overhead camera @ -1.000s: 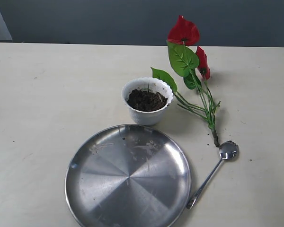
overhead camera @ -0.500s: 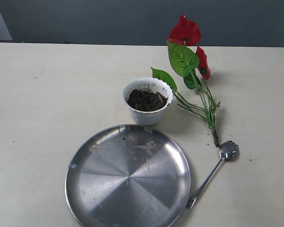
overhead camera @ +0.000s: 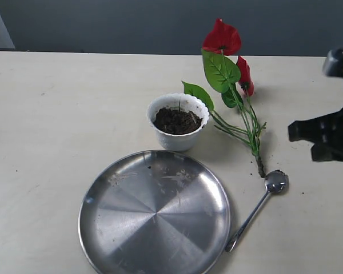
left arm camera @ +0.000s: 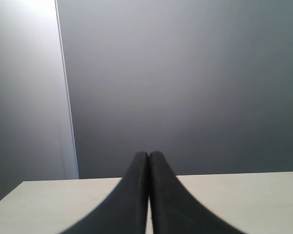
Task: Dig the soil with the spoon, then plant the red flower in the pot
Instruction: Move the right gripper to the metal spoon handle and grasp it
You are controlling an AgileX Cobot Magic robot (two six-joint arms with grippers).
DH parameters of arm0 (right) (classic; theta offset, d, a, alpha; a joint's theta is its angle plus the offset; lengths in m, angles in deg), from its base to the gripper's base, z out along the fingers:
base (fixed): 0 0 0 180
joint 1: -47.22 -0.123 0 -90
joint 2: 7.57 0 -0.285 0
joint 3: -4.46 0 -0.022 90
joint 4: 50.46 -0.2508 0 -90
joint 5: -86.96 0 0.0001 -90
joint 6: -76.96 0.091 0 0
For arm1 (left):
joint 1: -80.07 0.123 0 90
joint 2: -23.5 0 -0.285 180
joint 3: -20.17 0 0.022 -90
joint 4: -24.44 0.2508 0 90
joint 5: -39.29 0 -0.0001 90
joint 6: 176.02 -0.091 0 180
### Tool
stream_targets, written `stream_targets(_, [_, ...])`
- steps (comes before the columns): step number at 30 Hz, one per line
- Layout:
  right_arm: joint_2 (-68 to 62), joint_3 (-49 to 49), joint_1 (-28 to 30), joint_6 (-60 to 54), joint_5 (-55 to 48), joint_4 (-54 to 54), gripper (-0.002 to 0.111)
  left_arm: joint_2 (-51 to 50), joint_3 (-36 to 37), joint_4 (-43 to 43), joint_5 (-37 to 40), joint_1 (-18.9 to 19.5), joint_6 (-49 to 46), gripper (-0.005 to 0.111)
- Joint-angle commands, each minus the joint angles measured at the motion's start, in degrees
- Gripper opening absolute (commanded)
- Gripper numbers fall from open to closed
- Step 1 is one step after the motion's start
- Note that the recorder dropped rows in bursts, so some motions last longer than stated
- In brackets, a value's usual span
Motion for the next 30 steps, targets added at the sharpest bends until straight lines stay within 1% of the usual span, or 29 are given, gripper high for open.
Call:
stream_targets(1, [-12.2,0.3,-0.2,-6.2,0.7,-11.4,-0.001,0.1,-0.2,-0.4,-0.2,-0.1,0.3,0.0])
stream_targets(3, [-16.1,0.3,-0.8,-13.6,-0.1,-18.4,-0.001,0.1,-0.2,-0.4,-0.2,-0.1,0.3,0.0])
stream_targets(5, [-18.2,0.3,-2.6,-15.9,0.0,-20.5,-0.001,0.1,-0.2,-0.4,-0.2,-0.1,0.3,0.0])
stream_targets(9, [-18.8,0.3,-7.6,-16.0,2.8,-19.1,-0.001,0.1,-0.2,-0.4,-0.2,-0.1,0.3,0.0])
stream_targets(14, [-19.0,0.3,-10.0,-9.4,5.0,-12.3,0.001,0.1,-0.2,-0.4,-0.2,-0.1,0.3,0.0])
stream_targets(15, [-19.0,0.3,-10.0,-7.1,4.9,-11.4,0.004,0.1,-0.2,-0.4,-0.2,-0.1,0.3,0.0])
stream_targets(17, [-19.0,0.3,-10.0,-4.3,4.6,-10.1,0.016,0.1,-0.2,-0.4,-0.2,-0.1,0.3,0.0])
stream_targets(19, [-19.0,0.3,-10.0,-2.6,4.6,-9.4,0.031,0.1,-0.2,-0.4,-0.2,-0.1,0.3,0.0])
stream_targets(21, [-19.1,0.3,-10.0,-1.8,4.5,-9.1,0.041,0.1,-0.2,-0.4,-0.2,-0.1,0.3,0.0])
stream_targets(23, [-19.1,0.3,-10.0,1.7,4.9,-7.7,0.039,0.1,-0.2,-0.4,-0.2,-0.1,0.3,0.0])
stream_targets(26, [-20.5,0.3,-10.0,7.7,5.3,-4.6,0.029,0.1,-0.2,-0.4,-0.2,-0.1,0.3,0.0])
stream_targets(28, [-22.2,0.3,-10.1,9.9,6.0,-4.6,0.024,0.1,-0.2,-0.4,-0.2,-0.1,0.3,0.0])
stream_targets(30, [-23.9,0.3,-10.1,10.0,6.8,-7.5,0.027,0.1,-0.2,-0.4,-0.2,-0.1,0.3,0.0])
